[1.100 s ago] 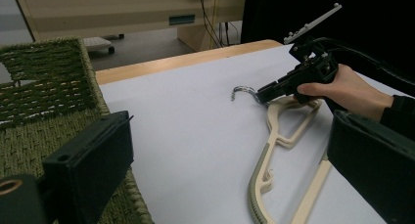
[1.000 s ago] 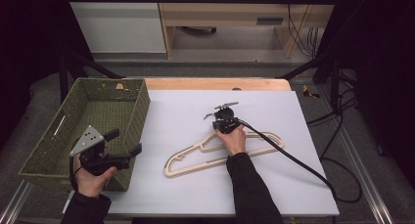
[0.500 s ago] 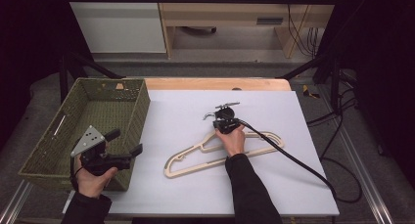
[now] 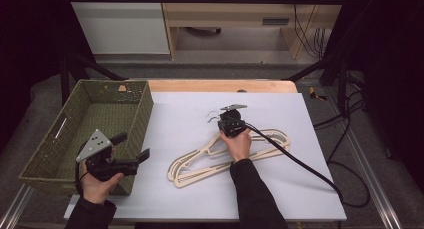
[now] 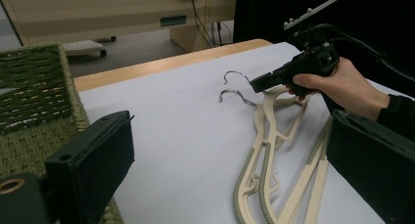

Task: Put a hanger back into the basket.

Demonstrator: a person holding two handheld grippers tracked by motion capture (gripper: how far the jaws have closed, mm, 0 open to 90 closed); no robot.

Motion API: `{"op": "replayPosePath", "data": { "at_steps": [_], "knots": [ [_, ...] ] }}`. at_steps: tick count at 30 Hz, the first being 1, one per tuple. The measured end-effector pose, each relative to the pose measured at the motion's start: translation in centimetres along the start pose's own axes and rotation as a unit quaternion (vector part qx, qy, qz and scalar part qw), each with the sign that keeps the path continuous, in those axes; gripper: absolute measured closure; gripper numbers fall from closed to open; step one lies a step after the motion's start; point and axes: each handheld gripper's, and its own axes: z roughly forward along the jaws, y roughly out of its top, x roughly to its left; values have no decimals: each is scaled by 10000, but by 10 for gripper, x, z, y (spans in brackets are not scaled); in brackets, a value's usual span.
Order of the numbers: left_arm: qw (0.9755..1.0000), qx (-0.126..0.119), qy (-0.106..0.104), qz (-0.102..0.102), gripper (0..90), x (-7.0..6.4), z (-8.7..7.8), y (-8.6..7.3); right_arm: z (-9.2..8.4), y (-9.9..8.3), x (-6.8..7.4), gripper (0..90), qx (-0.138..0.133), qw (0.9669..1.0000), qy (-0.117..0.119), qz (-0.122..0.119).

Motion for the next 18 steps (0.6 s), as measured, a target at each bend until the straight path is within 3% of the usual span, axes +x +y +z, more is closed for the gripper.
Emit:
{"op": "replayPosePath", "data": {
  "at_steps": [8,15,18],
  "knots": [
    [9991,197,-330,199,47,-28,21,5,-19,-2,6,894,-253,9993,61,-255],
    [9950,628,-588,503,49,-52,59,7,-29,-7,3,894,-454,9984,232,-245],
    [9934,770,-698,484,50,-59,78,7,-33,-10,1,894,-500,9981,294,-222]
  ]
}}
